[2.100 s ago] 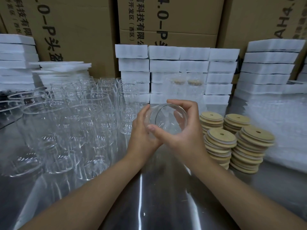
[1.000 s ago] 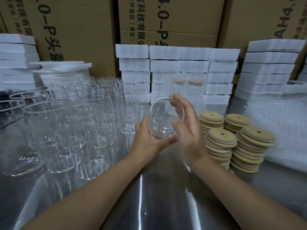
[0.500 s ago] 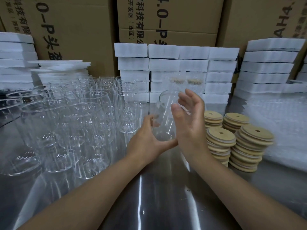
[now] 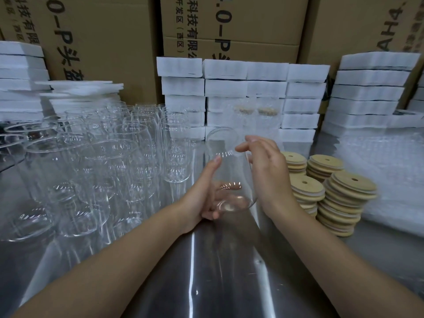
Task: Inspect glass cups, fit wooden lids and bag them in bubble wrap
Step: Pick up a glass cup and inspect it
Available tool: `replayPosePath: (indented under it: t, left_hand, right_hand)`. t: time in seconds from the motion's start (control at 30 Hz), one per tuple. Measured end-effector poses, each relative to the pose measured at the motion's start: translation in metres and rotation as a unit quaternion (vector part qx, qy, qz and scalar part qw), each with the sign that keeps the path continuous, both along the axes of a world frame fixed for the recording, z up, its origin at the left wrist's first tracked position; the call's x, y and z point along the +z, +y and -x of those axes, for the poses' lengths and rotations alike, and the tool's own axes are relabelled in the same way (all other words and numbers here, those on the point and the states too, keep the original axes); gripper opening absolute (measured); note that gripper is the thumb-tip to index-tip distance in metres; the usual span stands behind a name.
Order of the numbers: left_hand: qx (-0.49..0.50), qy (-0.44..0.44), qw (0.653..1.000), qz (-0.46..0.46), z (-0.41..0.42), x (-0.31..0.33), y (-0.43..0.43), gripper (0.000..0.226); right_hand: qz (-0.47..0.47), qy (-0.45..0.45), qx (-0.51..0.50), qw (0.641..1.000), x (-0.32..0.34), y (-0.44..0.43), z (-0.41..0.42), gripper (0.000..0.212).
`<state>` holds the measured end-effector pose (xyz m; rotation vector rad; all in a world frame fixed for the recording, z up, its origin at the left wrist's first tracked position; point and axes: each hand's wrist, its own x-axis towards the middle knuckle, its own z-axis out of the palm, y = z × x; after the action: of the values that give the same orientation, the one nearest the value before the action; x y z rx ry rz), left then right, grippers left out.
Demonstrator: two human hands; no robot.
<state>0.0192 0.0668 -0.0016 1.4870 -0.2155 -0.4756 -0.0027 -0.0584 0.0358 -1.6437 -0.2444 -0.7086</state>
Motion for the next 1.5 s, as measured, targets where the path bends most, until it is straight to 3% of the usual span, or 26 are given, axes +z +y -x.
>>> replayPosePath:
  t: [0.17, 0.3, 0.4, 0.57, 0.83, 1.07, 1.5]
  left_hand:
    - [-0.091, 0.026, 0.993, 0.069, -0.005, -0.001, 0.007, 0.086]
    - [-0.097, 0.050, 0.989, 0.095, -0.006, -0.001, 0.008, 0.089]
    - [-0.080, 0.082, 0.986, 0.122, -0.008, -0.003, 0.009, 0.090]
    - [-0.083, 0.121, 0.979, 0.138, -0.005, -0.003, 0.008, 0.092]
    - [-0.082, 0.136, 0.981, 0.109, -0.003, -0.002, 0.006, 0.090]
    - [-0.020, 0.095, 0.984, 0.149, -0.004, -0.006, -0.003, 0.082]
    - [-0.033, 0.054, 0.988, 0.143, -0.008, -0.009, -0.003, 0.083]
  right_hand:
    - [0.040, -0.039, 0.069, 0.996, -0.007, 0.006, 0.010, 0.024]
    - [0.114, -0.099, 0.080, 0.985, -0.010, 0.009, 0.017, 0.016]
    - [0.180, -0.131, 0.072, 0.972, -0.011, 0.010, 0.018, 0.038]
    - [0.239, -0.109, 0.070, 0.962, -0.013, 0.005, 0.015, 0.066]
    - [0.179, -0.121, 0.025, 0.976, -0.015, 0.008, 0.013, 0.058]
    - [0.161, -0.139, -0.002, 0.977, -0.018, 0.010, 0.010, 0.049]
    - [0.120, -0.129, -0.010, 0.984, -0.019, 0.010, 0.006, 0.025]
